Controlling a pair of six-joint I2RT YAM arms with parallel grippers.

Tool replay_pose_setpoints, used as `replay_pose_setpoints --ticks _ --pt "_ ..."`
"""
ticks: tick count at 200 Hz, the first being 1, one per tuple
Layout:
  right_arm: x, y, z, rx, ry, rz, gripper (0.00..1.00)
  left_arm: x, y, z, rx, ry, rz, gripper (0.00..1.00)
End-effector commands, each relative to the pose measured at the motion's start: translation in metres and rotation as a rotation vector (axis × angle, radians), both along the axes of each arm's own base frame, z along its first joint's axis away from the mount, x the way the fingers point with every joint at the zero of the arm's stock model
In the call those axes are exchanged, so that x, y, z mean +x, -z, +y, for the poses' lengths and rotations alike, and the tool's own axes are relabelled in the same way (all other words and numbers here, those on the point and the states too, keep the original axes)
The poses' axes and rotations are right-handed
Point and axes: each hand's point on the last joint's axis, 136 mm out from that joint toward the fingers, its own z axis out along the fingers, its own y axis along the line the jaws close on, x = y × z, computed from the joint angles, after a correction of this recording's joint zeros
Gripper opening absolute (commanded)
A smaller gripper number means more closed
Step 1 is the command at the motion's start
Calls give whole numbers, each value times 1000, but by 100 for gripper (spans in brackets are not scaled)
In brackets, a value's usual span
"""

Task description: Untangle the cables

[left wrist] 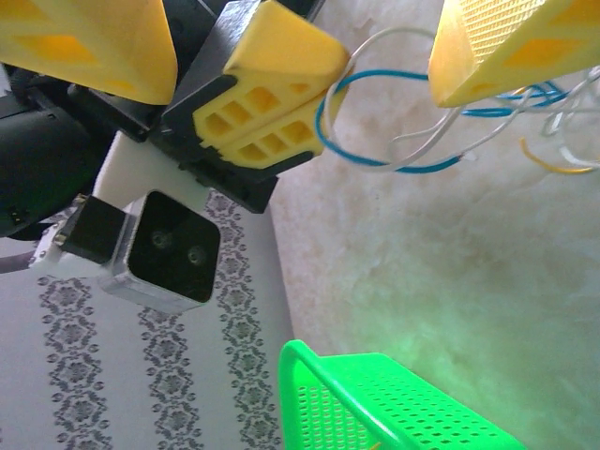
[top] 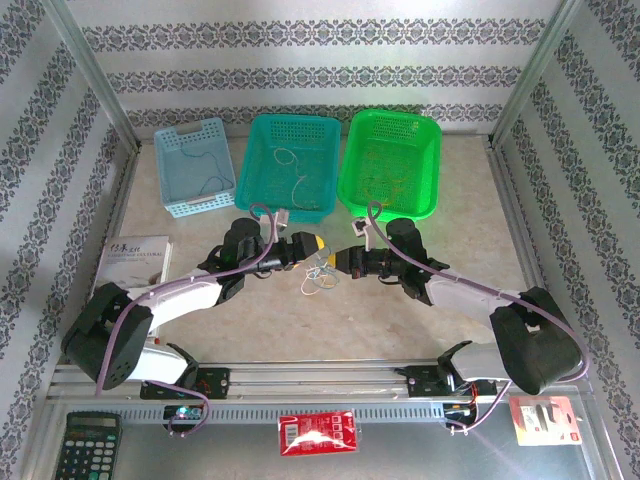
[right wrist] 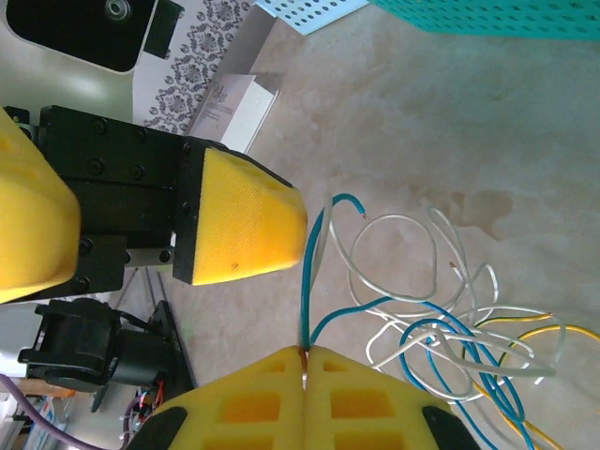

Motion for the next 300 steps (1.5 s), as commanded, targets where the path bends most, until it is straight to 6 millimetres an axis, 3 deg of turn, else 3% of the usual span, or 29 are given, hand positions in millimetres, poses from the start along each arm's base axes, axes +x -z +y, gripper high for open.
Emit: replay_pose_setpoints --ticks 1,78,126,191,268,300 --pt "3 -2 -2 14 14 -14 0 2 -16 -11 -88 4 -38 71" --pt "-7 -16 -1 56 -25 -46 0 16 8 -16 -45 -33 -31 71" --pt "-9 -10 -3 50 -22 -33 0 26 -2 -22 -81 -44 -59 70" --pt "-7 -6 -1 50 -23 -20 0 23 -5 -20 -91 -38 -67 65" --pt "3 -6 -8 48 13 -18 0 12 10 18 113 -101 -153 69" --pt "5 -6 -8 50 16 -10 0 -2 13 22 209 -29 -248 54"
